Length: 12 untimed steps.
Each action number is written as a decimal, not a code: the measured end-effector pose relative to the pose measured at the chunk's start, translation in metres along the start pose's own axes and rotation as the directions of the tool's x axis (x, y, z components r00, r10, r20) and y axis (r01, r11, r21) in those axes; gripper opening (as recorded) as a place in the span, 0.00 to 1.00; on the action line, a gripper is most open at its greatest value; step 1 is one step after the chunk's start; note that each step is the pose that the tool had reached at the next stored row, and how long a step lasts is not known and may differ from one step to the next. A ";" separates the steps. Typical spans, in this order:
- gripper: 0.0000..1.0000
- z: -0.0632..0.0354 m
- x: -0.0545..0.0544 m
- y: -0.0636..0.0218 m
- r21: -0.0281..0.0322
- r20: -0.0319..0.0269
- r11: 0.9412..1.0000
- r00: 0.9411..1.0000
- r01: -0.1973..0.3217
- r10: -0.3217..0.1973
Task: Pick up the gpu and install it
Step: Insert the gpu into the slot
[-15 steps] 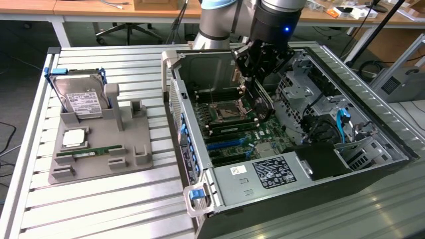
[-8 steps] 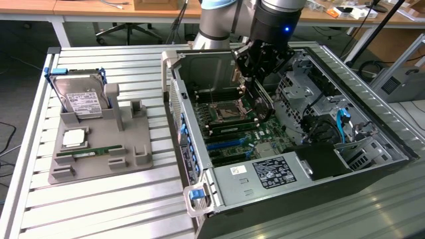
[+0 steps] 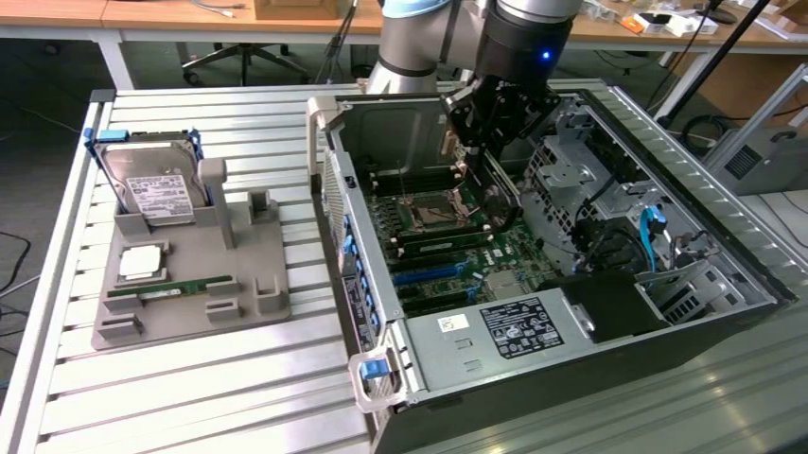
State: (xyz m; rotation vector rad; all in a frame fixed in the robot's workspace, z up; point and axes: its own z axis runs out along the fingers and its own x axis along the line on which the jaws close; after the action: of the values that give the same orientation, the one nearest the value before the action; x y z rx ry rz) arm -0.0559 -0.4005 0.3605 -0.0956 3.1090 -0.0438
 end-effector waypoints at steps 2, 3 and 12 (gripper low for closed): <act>0.27 0.0000 0.000 0.0000 0.000 0.000 1.000 1.000 0.002 -0.002; 0.27 0.0000 0.000 0.0000 0.000 0.000 1.000 1.000 0.003 -0.003; 0.27 0.0001 0.000 0.0000 0.000 0.000 1.000 1.000 0.013 -0.013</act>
State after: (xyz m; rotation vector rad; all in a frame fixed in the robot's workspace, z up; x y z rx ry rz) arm -0.0559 -0.4005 0.3604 -0.1156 3.1081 -0.0435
